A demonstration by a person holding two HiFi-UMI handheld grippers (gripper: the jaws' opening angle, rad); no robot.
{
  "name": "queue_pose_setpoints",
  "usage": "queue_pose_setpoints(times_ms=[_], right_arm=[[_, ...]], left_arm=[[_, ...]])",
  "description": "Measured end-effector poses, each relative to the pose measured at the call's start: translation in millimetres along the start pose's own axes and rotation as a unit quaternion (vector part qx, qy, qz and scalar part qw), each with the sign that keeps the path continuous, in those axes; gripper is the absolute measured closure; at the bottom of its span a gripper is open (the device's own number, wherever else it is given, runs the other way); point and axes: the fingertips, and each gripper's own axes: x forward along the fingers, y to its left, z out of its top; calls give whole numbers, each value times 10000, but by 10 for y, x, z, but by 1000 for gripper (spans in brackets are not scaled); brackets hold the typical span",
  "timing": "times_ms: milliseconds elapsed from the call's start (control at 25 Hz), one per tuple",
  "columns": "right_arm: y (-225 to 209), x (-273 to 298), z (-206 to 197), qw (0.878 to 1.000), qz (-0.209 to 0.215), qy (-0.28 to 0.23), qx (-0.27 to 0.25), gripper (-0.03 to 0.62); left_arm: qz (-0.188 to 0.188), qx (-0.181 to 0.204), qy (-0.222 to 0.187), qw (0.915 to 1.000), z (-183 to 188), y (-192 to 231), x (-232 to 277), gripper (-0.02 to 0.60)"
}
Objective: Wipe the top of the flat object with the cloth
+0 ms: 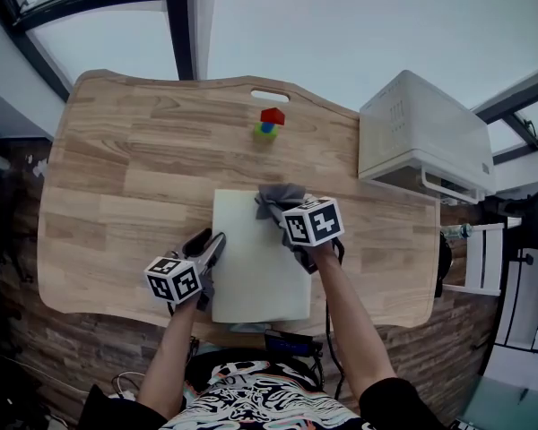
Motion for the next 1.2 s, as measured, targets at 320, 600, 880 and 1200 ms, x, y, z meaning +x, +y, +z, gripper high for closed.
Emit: queue_pose_setpoints(times_ms=[320,600,880,1200], right_arm=[[198,122,67,9997,258,52,3,585],[334,156,17,9992,380,131,-44,585],[408,140,-49,9993,304,149,-172,585],[456,99,-128,9992,394,88,-29,585]], left_arm=[[0,1,4,10000,3,16,-1,380],[55,138,49,9999,3,13,10,380],[51,136,56,9999,4,18,6,380],[94,56,32,9999,-5,17,14,379]])
